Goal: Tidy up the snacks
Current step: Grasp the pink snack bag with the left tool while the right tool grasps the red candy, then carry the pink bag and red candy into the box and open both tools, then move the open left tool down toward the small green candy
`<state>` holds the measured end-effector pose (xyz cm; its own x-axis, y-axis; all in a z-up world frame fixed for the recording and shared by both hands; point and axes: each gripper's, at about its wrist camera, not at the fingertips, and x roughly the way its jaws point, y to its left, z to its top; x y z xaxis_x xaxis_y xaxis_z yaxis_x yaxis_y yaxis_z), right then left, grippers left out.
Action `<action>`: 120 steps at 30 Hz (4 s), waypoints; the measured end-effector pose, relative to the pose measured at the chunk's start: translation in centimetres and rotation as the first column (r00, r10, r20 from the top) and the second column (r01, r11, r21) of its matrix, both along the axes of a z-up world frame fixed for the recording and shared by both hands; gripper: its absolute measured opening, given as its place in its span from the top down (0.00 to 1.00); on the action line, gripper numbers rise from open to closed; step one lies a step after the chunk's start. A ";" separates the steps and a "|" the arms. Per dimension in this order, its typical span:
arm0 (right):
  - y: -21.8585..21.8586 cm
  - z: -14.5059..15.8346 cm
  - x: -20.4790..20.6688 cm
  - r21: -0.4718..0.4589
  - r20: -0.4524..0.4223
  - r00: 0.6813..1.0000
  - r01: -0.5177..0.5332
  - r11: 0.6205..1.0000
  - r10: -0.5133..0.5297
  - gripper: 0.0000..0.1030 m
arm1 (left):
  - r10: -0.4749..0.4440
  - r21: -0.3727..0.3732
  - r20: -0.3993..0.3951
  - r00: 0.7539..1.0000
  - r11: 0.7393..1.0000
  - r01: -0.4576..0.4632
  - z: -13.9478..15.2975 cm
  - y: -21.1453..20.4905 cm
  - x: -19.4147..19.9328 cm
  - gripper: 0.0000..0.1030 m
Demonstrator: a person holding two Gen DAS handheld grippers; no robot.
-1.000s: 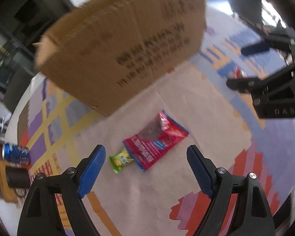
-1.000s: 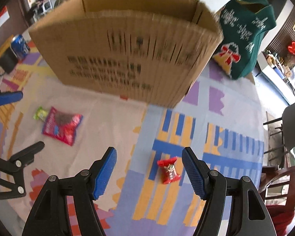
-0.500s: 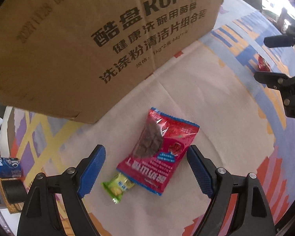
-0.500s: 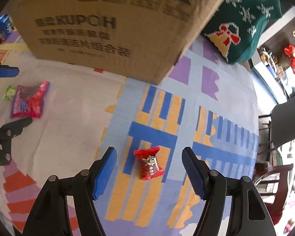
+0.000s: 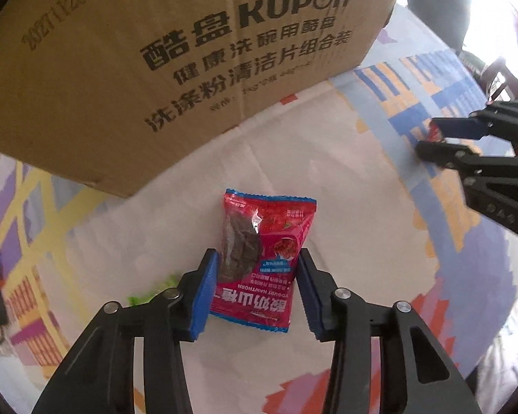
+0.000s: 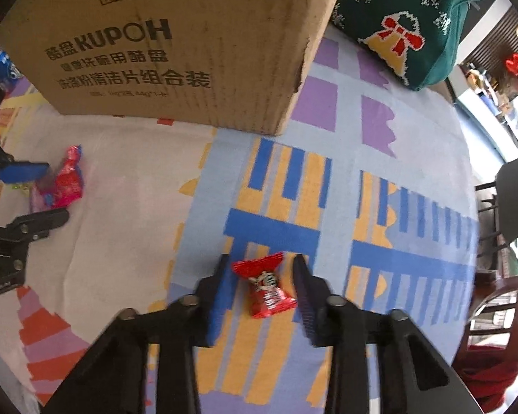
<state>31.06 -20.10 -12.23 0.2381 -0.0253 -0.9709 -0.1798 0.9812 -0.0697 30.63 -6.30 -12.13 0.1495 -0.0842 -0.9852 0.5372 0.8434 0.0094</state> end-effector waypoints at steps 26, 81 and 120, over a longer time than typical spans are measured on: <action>1.1 4.8 -4.0 0.167 0.148 0.987 0.031 0.985 -0.056 0.73 | 0.235 -0.191 0.142 0.962 0.960 -0.206 5.8 -0.1 -3.6 0.58; 3.9 19.0 1.2 0.340 0.467 0.875 -0.047 0.939 -0.126 0.73 | 0.380 -0.363 0.395 0.837 0.901 -0.238 19.9 3.5 3.3 0.59; 8.1 17.8 -1.3 0.272 0.475 0.876 -0.063 0.960 -0.078 0.49 | 0.363 -0.270 0.475 0.802 0.927 -0.260 18.4 8.4 -0.5 0.29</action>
